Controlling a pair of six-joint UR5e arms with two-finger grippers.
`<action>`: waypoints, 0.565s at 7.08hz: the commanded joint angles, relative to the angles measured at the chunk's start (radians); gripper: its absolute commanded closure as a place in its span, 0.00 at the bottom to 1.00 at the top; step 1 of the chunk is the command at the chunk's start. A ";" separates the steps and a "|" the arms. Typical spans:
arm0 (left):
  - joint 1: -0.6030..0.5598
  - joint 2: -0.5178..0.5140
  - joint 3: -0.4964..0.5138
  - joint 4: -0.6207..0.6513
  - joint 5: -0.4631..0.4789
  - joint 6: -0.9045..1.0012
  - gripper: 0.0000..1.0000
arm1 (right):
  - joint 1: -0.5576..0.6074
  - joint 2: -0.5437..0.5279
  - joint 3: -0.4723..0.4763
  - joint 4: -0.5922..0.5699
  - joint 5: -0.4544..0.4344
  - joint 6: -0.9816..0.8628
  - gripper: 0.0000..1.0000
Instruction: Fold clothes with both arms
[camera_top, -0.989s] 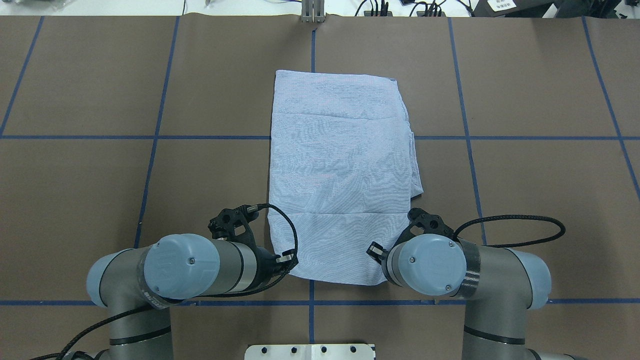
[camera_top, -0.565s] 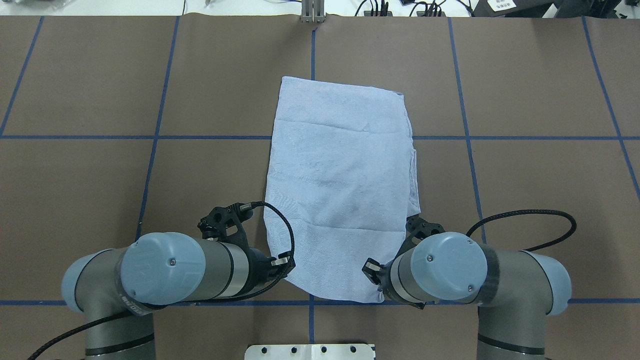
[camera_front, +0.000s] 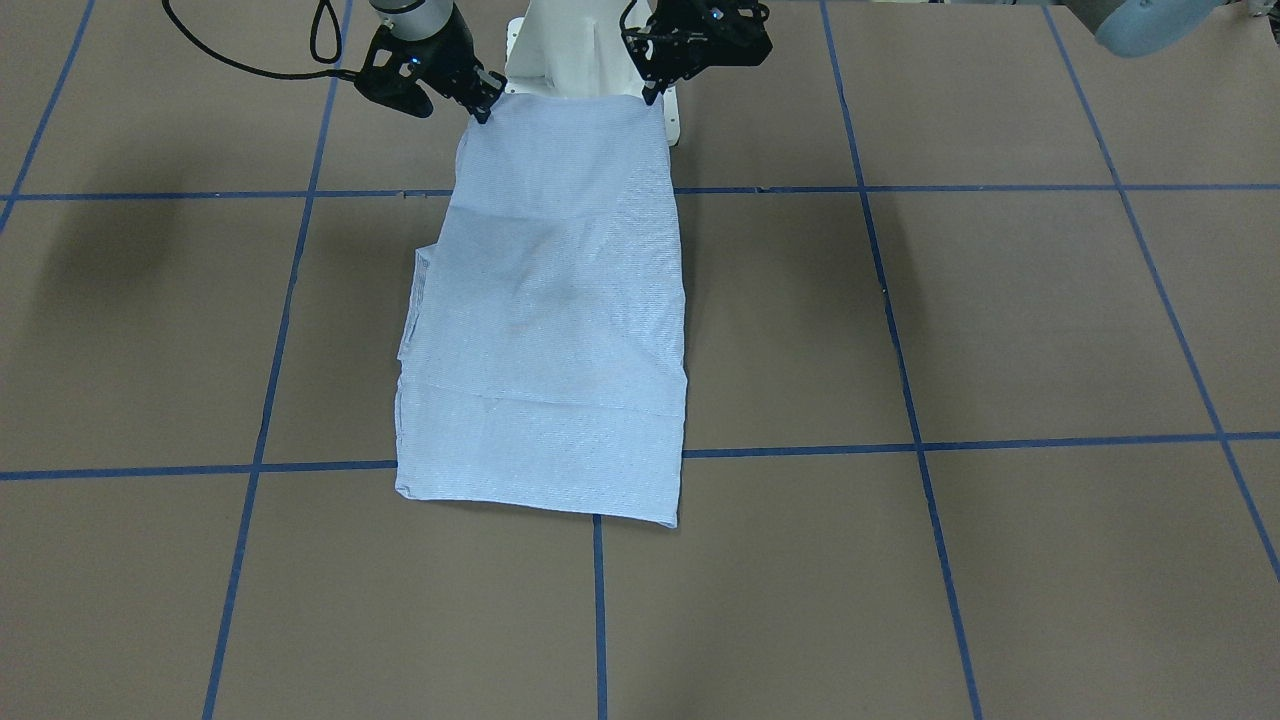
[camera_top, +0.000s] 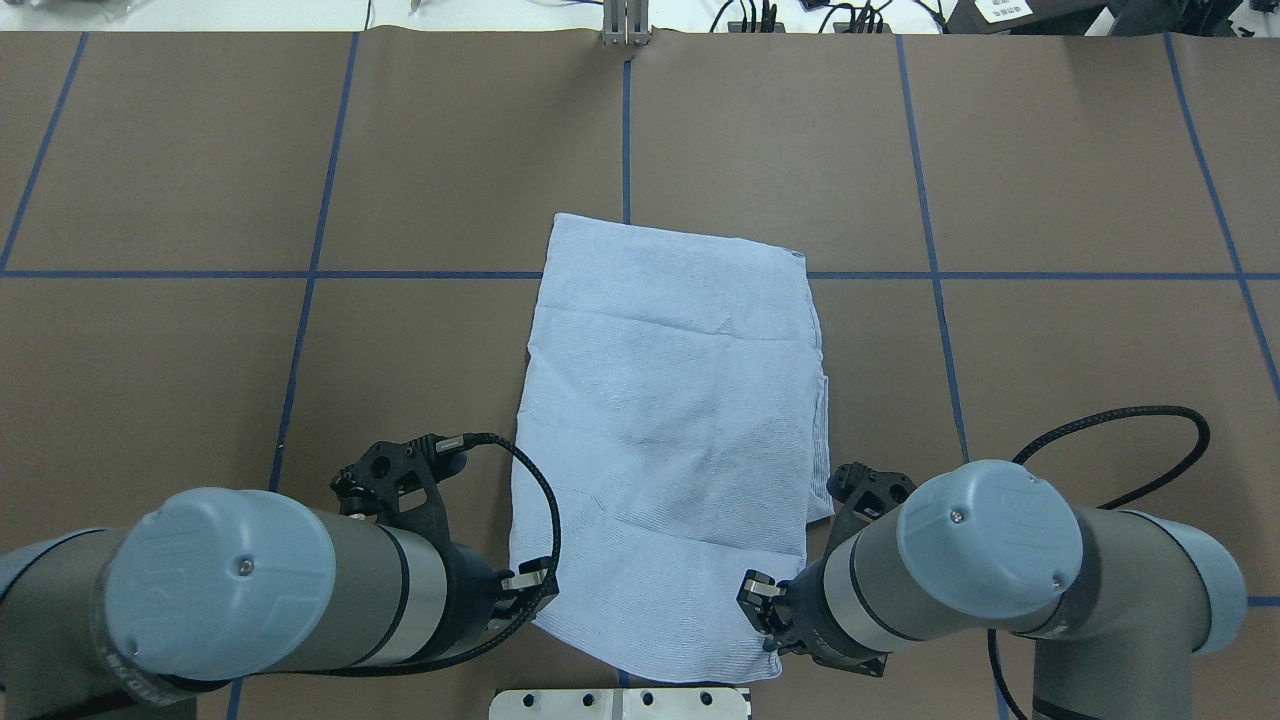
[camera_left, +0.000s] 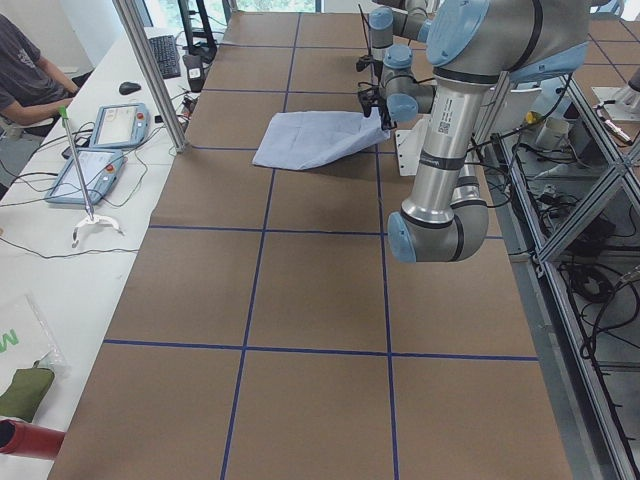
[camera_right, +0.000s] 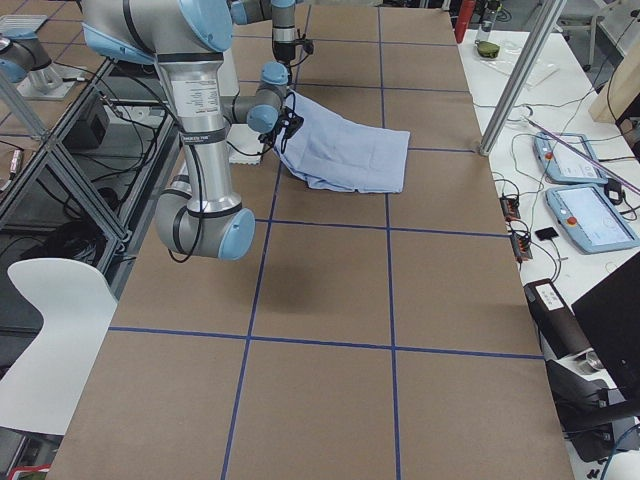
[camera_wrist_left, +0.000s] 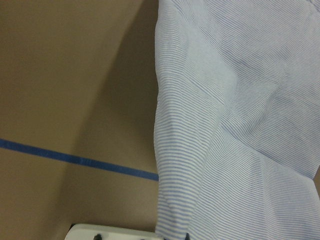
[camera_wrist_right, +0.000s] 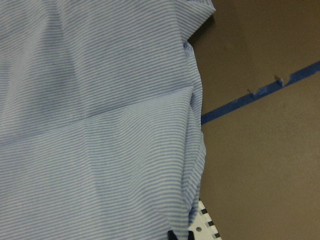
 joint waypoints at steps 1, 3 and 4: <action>0.040 -0.003 -0.065 0.057 -0.052 -0.011 1.00 | 0.027 0.001 0.061 0.000 0.118 -0.008 1.00; 0.083 -0.003 -0.118 0.060 -0.066 -0.014 1.00 | 0.032 0.005 0.108 0.000 0.179 -0.008 1.00; 0.103 -0.005 -0.173 0.106 -0.073 -0.016 1.00 | 0.026 0.005 0.131 0.000 0.184 -0.008 1.00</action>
